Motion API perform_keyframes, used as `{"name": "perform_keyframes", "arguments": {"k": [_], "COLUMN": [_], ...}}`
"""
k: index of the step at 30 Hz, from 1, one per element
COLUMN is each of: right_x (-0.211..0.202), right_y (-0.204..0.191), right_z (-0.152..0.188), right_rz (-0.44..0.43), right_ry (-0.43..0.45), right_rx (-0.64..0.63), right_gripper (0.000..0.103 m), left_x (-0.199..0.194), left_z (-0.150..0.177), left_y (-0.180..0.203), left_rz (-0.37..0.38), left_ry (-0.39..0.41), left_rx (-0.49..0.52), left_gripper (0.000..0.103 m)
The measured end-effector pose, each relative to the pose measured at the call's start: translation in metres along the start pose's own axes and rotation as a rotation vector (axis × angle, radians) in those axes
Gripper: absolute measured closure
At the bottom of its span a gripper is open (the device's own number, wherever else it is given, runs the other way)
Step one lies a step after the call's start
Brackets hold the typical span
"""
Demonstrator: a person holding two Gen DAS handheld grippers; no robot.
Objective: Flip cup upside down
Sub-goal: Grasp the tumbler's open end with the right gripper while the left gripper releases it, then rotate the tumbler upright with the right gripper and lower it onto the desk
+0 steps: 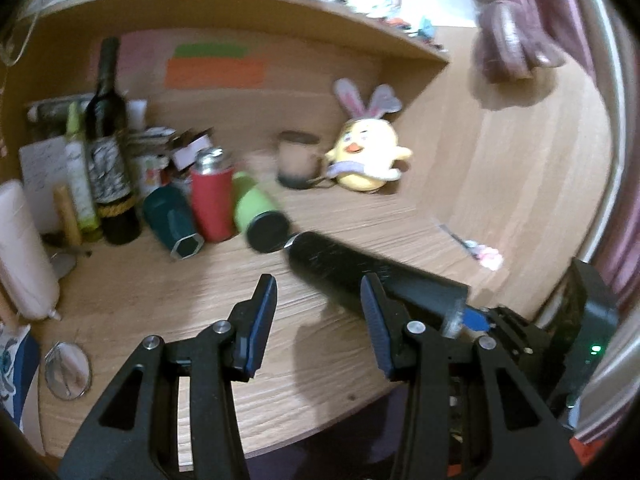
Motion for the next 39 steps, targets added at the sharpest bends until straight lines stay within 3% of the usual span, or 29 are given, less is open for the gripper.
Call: {"name": "perform_keyframes", "arguments": {"k": [5, 10, 15, 24, 39], "right_x": [-0.013, -0.023, -0.03, -0.028, 0.017], "right_y": [-0.001, -0.003, -0.009, -0.013, -0.027], "right_z": [-0.009, -0.02, -0.031, -0.061, -0.12], "right_rz": [-0.01, -0.015, -0.018, -0.048, -0.115], "right_ry": [0.04, 0.08, 0.113, 0.133, 0.119], "right_rx": [-0.01, -0.02, -0.044, -0.087, -0.161], "right_gripper": [0.042, 0.042, 0.042, 0.042, 0.042], "left_x": [-0.01, -0.017, -0.02, -0.011, 0.009], "left_z": [-0.011, -0.024, -0.035, -0.06, -0.111], "left_y": [0.019, 0.035, 0.042, 0.027, -0.016], "left_rz": [0.162, 0.206, 0.175, 0.116, -0.017], "left_ry": [-0.006, 0.007, 0.027, 0.019, 0.016], "left_rx": [0.038, 0.089, 0.132, 0.12, 0.077], "left_gripper": [0.06, 0.06, 0.06, 0.059, 0.059]}}
Point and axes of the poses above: each gripper's, at about its wrist camera, not at the fingertips, and x roughly the way its jaws point, y to its right, z to its underside, the point moved 1 cm from there along x, roughly the way its jaws point, and after that the axes turned 11 degrees about -y, right-handed, at the moved point
